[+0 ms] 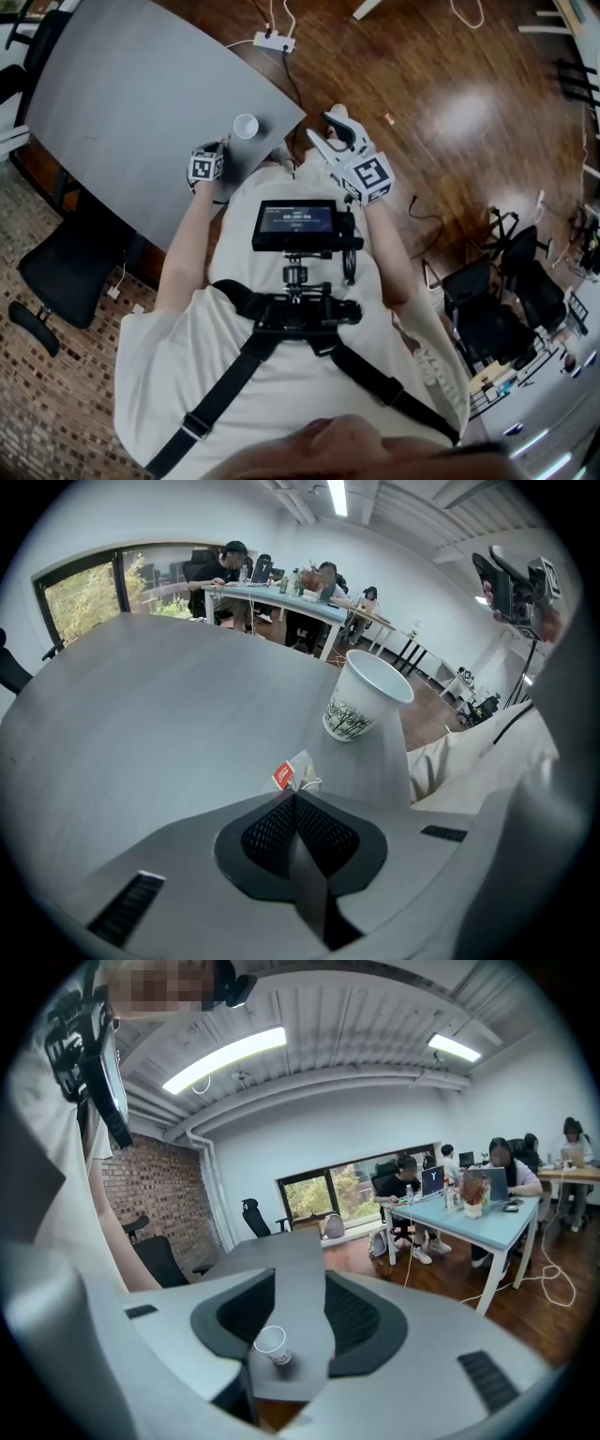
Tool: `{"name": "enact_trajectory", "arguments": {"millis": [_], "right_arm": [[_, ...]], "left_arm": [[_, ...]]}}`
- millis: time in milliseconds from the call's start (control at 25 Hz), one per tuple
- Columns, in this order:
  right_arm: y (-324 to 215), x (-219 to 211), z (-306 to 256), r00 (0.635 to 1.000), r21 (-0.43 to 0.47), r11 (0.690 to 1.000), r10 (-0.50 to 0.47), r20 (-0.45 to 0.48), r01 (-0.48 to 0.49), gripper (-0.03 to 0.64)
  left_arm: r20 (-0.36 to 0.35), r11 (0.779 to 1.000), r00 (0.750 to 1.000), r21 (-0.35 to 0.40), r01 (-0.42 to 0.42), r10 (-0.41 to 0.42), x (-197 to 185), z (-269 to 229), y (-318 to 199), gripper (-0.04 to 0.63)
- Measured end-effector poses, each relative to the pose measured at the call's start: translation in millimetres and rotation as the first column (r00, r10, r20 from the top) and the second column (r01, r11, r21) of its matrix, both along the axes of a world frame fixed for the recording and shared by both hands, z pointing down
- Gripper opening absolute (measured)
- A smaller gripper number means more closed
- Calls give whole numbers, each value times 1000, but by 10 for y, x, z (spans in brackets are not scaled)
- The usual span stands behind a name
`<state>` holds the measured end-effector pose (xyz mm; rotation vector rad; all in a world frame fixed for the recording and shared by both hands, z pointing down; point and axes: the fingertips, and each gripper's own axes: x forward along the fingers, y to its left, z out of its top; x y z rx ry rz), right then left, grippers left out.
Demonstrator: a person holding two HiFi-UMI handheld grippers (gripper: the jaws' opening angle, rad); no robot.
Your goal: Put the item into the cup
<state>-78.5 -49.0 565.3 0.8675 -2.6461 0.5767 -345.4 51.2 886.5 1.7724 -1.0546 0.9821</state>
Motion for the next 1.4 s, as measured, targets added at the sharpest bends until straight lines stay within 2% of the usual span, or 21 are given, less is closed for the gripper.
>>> {"name": "enact_trajectory", "arguments": {"millis": [240, 400, 800, 960, 1160, 1400], "right_arm": [[-57, 107, 68, 1000, -16, 1000, -8, -7, 8, 178], [-87, 57, 70, 1000, -17, 1000, -19, -1, 19, 178], [-110, -63, 156, 998, -15, 998, -65, 17, 65, 178], [-104, -77, 184, 998, -18, 998, -66, 21, 66, 178], [-63, -76, 223, 998, -24, 998, -62, 23, 63, 178], [-20, -94, 254, 998, -37, 998, -49, 37, 51, 179]], "left_arm": [[7, 999, 1000, 33, 30, -31, 1, -189, 3, 0], [-26, 991, 998, 123, 57, -54, 53, -586, -143, 0], [-34, 969, 999, 248, -17, 26, 297, -1208, -372, 0], [-44, 966, 996, 251, -63, 77, 482, -1256, -469, 0], [-30, 969, 989, 205, -137, 147, 628, -1136, -500, 0], [-6, 970, 984, 165, -176, 179, 679, -1039, -542, 0]]}}
